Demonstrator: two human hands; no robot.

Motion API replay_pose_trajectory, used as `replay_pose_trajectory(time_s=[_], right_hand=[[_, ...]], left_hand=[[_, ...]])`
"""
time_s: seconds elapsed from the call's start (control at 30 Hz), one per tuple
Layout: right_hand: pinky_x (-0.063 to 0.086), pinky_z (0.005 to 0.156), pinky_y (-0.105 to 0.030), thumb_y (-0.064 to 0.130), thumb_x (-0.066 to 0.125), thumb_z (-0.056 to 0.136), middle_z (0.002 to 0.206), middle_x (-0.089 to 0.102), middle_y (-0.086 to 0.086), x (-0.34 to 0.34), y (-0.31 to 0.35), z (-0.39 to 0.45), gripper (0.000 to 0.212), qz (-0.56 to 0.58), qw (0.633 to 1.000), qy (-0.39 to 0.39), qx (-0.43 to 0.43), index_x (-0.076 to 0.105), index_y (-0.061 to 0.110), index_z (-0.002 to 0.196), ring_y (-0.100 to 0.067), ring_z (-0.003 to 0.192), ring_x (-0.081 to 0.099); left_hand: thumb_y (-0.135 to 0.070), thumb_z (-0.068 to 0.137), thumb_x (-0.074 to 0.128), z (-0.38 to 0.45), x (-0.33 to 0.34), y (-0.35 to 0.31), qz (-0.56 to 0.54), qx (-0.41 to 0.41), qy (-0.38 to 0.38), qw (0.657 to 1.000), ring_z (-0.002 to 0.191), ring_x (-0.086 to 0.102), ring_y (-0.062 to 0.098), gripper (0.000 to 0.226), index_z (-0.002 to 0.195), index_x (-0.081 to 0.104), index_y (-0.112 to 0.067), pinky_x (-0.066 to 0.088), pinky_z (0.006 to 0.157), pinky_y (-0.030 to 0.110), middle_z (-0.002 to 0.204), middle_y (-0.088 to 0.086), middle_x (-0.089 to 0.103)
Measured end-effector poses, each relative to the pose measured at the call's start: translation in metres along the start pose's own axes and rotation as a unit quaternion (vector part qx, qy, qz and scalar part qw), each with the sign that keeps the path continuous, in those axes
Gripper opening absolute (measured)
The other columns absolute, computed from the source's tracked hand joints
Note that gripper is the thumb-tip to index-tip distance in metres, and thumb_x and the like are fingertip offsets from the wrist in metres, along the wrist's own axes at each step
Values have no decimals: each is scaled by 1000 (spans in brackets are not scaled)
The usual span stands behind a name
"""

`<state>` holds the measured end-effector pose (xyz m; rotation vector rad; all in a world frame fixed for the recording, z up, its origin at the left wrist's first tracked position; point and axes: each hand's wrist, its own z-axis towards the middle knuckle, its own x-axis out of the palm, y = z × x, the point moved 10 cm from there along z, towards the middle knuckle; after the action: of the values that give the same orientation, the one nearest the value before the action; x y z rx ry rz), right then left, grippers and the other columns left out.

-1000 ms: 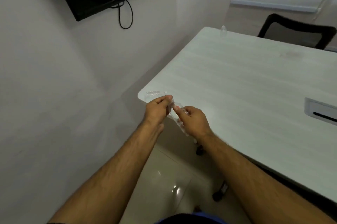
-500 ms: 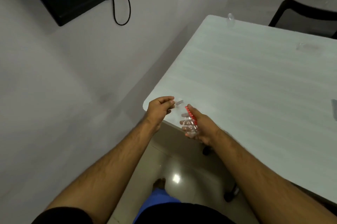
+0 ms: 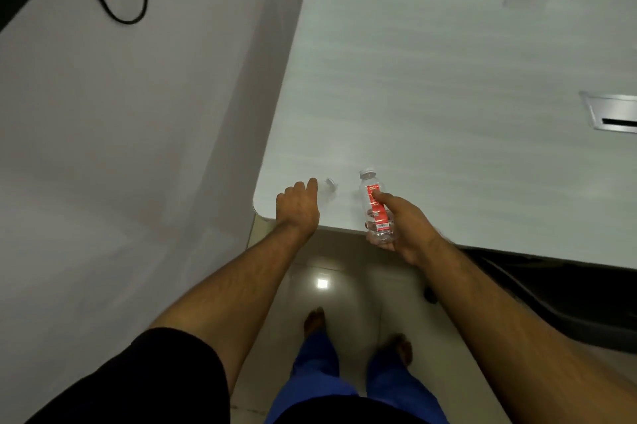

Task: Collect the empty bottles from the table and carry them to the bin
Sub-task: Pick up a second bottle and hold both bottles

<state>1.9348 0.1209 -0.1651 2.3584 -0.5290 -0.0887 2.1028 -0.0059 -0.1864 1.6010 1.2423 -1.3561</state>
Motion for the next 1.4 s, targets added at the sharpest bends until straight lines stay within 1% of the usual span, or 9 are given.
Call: replay_pose_trajectory(time_s=[0.17,0.3,0.4,0.53,0.73,0.9,1.03,1.17,1.4], right_hand=[[57,59,-35,43,67,92,89,66,-12,-42,-9,-19,48,78,995,-52,-17,61,5,121,-22,67,65],[55,56,-32,43,57,94,93,67,-13,-98,-14,-48,49,130,983,-122,-36,61,4,123,-22,71,66],[55,60,-34,40,51,95,93,69,-13,-144,-14,-77,45,167,971,-155,-70,63,5,121,-20,70,67],[57,60,-35,33,55,96,95,69,-13,-230,-15,-136,37,230,940,-211,-136,64,5,118,-22,76,67],[53,52,-31,32,69,92,85,69,-9,-381,-48,-234,42,302,883,-285,-218,64,3,121,-21,70,65],[57,64,-36,34,65,94,100,70,-16,-505,-94,-301,35,320,852,-334,-244,63,10,119,-25,81,68],[57,72,-36,36,64,95,105,72,-11,-594,-130,-352,23,327,831,-383,-236,64,19,110,-24,89,70],[57,69,-33,31,65,95,101,72,-7,-683,-151,-389,17,353,800,-425,-233,63,18,107,-21,85,70],[58,64,-32,27,62,97,94,70,-4,-840,-171,-398,18,382,757,-486,-212,62,17,111,-17,77,68]], left_hand=[[-33,79,64,-9,3,-41,-267,-13,54,962,94,61,30,51,126,52,-18,54,82,38,113,7,59],[-25,86,64,-27,-4,-112,-511,-56,145,845,102,64,27,48,132,55,-14,52,79,32,115,5,62],[-25,93,54,-53,-18,-181,-622,-65,233,745,84,66,22,27,113,63,-11,51,60,26,100,8,66],[-21,91,46,-100,-55,-297,-661,5,303,686,62,59,20,19,93,62,-11,47,50,25,81,10,61],[-28,95,42,-193,-71,-460,-626,53,349,695,71,66,24,33,114,60,-8,50,60,30,86,13,69],[-43,92,58,-277,-56,-595,-582,133,410,689,92,64,25,28,110,60,-21,53,82,38,109,11,67],[-28,93,63,-336,-47,-698,-560,200,419,686,87,62,22,9,98,61,-20,52,70,34,99,7,65],[-24,91,67,-365,-31,-792,-543,211,434,687,80,65,22,20,104,65,-10,54,59,30,94,10,68],[-23,91,64,-370,16,-970,-495,258,487,672,86,65,26,24,108,67,-7,55,74,39,97,14,67]])
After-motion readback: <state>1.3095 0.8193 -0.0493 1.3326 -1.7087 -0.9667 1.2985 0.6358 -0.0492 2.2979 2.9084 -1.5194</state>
